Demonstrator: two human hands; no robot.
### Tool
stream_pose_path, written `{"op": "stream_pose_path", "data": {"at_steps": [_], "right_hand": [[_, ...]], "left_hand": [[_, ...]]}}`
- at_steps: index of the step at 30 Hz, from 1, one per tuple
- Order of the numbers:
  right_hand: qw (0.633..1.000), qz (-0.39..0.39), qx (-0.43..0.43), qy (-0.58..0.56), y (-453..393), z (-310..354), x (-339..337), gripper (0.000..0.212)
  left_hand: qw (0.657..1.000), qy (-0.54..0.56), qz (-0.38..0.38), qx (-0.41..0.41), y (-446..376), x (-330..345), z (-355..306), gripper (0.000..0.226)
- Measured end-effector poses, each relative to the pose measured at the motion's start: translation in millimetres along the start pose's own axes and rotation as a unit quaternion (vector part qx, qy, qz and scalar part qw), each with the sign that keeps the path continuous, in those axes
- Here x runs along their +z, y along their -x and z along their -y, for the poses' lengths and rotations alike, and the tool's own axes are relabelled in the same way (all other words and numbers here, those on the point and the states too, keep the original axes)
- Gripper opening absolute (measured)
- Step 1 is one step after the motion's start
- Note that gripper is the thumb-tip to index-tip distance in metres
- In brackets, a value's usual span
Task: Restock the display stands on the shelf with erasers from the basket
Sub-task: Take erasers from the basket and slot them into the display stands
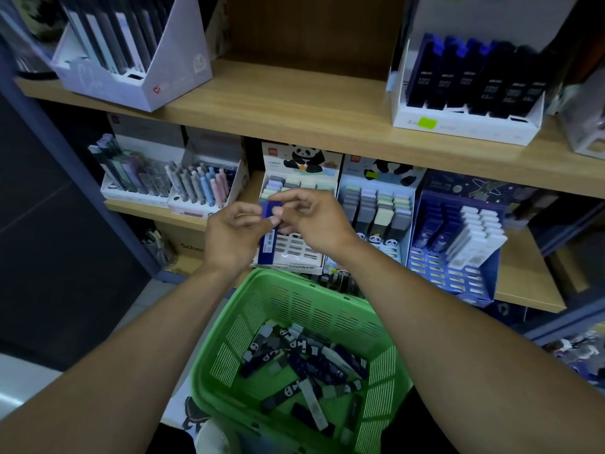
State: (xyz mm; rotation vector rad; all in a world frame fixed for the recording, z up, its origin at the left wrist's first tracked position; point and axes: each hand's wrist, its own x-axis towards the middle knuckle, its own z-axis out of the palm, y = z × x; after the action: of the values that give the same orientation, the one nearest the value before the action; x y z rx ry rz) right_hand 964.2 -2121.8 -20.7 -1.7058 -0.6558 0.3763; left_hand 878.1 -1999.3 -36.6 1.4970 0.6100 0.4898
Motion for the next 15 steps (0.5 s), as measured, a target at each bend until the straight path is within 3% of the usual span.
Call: {"op": "stream_pose_path", "data": {"at_steps": [4,7,12,15], "right_hand": [[0.998,-0.052,-0.025,0.011,-2,-2,-7,0.014],[0.997,-0.076,-0.024,-0.015,-3,-3,-8,0.014],[0.991,-0.089,0.043,-0.094,-4,0,-11,0.013],[0.983,-0.08,0.088,-0.138,-1,1,-9,0.025]], "left_hand": [[0.999,-0.001,0.016,0.044,-3,6,-3,0.016],[0.998,0.012,0.039,0.051,-6,9,-6,0.02],[0.998,0.017,0.043,0.051,-5,12,-9,0.022],[0.997,-0.017,0.028,0.071,-2,14,-8,0.023]]}}
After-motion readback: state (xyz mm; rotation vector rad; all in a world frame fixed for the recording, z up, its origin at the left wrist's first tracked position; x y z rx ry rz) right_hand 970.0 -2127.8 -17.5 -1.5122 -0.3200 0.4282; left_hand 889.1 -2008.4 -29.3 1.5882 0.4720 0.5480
